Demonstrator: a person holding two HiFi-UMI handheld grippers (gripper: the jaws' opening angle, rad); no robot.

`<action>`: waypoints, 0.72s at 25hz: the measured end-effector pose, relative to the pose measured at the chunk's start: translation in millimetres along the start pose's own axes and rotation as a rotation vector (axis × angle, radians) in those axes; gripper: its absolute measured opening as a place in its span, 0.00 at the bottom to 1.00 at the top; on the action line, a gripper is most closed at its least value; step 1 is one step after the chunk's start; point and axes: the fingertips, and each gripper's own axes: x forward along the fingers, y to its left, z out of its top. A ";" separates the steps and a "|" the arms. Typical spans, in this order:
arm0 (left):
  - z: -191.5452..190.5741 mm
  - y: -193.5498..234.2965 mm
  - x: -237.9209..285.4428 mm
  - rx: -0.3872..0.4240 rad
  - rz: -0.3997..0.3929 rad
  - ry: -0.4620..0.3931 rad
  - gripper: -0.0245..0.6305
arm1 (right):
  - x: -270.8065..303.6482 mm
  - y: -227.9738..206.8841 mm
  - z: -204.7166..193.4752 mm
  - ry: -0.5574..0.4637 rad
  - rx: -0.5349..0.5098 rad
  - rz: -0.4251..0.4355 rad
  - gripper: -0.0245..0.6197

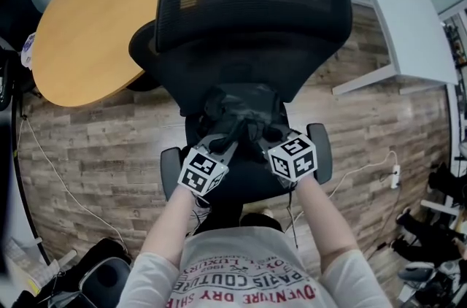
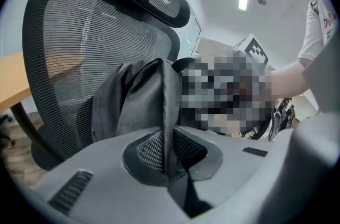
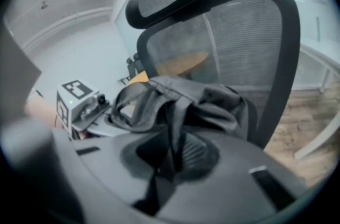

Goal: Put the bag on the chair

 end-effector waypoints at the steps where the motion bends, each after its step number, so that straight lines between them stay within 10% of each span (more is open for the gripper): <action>1: -0.2 2.5 3.9 0.003 0.008 -0.008 0.11 | 0.6 -2.6 -0.8 -0.002 0.006 -0.010 0.11; 13: 5.0 0.9 31.9 0.002 0.049 -0.005 0.14 | 1.9 -21.4 -7.7 0.022 0.021 -0.107 0.28; 18: 5.8 0.3 32.3 -0.014 0.074 -0.019 0.30 | -1.0 -27.2 -11.7 0.035 0.022 -0.126 0.35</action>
